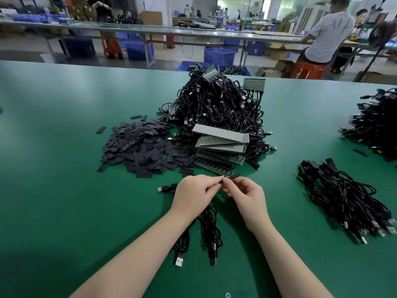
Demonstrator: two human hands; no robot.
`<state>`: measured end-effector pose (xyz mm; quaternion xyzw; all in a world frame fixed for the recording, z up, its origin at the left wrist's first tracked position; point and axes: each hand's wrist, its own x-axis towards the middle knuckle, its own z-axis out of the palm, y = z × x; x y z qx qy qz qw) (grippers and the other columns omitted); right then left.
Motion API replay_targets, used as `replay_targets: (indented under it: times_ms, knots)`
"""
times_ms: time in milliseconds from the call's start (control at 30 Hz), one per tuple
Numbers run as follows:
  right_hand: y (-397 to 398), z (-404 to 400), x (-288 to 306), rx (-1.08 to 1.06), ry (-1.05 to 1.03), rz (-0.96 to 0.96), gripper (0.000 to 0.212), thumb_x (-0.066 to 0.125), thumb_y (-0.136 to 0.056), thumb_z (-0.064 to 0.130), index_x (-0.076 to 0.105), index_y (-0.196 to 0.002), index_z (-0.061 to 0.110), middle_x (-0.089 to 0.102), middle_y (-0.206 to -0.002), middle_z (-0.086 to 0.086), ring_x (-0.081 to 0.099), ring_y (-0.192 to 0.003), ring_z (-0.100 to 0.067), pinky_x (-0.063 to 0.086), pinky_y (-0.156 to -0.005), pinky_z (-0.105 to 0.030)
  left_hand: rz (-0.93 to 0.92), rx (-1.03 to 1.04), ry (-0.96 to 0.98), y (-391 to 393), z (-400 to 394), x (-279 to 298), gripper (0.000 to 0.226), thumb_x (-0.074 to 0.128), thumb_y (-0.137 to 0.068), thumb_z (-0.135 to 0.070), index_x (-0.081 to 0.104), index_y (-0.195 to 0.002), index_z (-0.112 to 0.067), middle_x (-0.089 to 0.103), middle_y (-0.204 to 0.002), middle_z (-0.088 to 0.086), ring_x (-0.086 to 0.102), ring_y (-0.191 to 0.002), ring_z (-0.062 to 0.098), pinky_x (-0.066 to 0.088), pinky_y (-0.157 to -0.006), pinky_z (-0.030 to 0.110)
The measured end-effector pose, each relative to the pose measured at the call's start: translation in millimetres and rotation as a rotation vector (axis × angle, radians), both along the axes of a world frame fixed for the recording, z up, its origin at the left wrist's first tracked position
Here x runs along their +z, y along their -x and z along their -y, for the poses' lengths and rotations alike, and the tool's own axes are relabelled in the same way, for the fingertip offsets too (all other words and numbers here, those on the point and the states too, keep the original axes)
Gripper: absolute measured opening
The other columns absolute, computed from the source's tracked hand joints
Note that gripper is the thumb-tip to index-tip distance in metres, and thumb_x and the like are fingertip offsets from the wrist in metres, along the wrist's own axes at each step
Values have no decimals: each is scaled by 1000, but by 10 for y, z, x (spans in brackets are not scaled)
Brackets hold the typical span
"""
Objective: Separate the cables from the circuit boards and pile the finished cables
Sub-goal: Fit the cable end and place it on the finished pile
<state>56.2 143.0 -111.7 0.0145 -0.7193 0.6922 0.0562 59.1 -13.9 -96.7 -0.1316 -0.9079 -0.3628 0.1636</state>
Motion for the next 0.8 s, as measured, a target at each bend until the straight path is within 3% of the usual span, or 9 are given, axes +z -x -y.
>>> replay_targets:
  times_ms: [100, 267, 533, 633, 733, 800]
  knots:
    - [-7, 8, 18, -6, -24, -8, 17, 74, -89, 24, 72, -74, 16, 69, -70, -8, 58, -64, -8, 47, -62, -19, 1, 18, -4, -6, -1, 0, 24, 64, -92, -31, 71, -115, -32, 74, -104, -10, 65, -91, 8, 48, -82, 26]
    - [-16, 29, 22, 0, -61, -8, 18, 74, -90, 23, 71, -75, 13, 63, -64, 3, 50, -58, -6, 41, -55, -16, 23, 29, -26, -12, -5, 4, 29, 64, -91, -31, 68, -120, -33, 74, -105, -7, 65, -92, 12, 48, -82, 26]
    - [-23, 34, 38, 28, -128, -41, 20, 73, -90, 23, 70, -70, 23, 56, -56, 14, 44, -53, -1, 35, -52, -13, 31, -5, 10, 4, 1, -19, 31, 63, -91, -26, 67, -121, -35, 74, -100, -7, 64, -88, 12, 49, -78, 27]
    - [-46, 75, 60, -3, -140, -65, 13, 74, -89, 22, 73, -87, 35, 72, -77, 15, 62, -69, -2, 46, -65, -13, 32, 21, 10, 22, -7, -32, 33, 60, -92, -25, 66, -123, -36, 73, -106, -7, 65, -93, 12, 51, -81, 29]
    - [-83, 94, 67, -58, -157, -92, 45, 74, -89, 21, 59, -120, 50, 72, -94, 26, 66, -78, 3, 47, -70, -8, 47, 65, 6, 55, -6, -54, 31, 59, -94, -28, 65, -124, -34, 71, -114, -7, 64, -103, 11, 51, -86, 29]
    - [-97, 90, 74, -60, -145, -99, 55, 72, -91, 20, 51, -125, 57, 70, -96, 31, 66, -78, 5, 46, -69, -6, 62, 71, -5, 68, -5, -65, 31, 59, -94, -31, 65, -124, -34, 70, -116, -8, 63, -105, 9, 50, -87, 26]
